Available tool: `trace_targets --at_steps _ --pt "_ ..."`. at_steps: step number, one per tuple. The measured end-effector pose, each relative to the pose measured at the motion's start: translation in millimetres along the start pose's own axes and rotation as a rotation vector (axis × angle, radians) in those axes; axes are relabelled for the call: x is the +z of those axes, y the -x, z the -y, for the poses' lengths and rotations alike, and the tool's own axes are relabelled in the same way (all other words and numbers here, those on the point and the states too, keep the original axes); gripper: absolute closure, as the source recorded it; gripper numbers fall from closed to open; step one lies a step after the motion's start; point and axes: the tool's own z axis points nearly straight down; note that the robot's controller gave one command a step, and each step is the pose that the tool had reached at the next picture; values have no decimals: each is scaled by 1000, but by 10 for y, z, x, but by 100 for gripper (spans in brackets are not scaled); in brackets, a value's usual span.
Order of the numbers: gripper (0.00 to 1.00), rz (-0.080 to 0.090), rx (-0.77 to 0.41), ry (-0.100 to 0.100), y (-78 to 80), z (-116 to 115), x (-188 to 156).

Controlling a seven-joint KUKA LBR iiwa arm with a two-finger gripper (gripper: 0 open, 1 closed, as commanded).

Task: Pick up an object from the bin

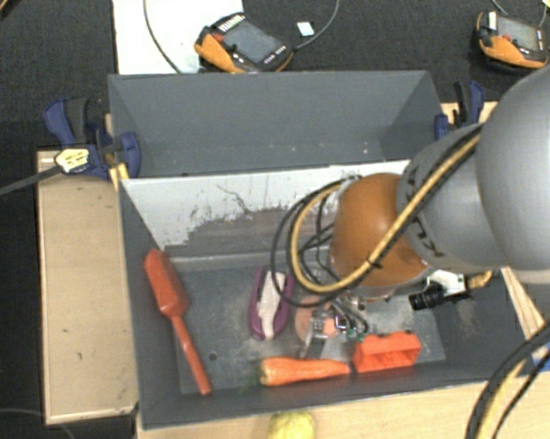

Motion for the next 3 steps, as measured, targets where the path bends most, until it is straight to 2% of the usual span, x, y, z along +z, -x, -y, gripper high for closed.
trace_targets --at_steps 1,2,3 --pt "100 -16 89 -4 -41 153 0" --pt "100 -16 89 -4 -40 152 0" --pt "100 -15 89 -3 -41 152 -159"
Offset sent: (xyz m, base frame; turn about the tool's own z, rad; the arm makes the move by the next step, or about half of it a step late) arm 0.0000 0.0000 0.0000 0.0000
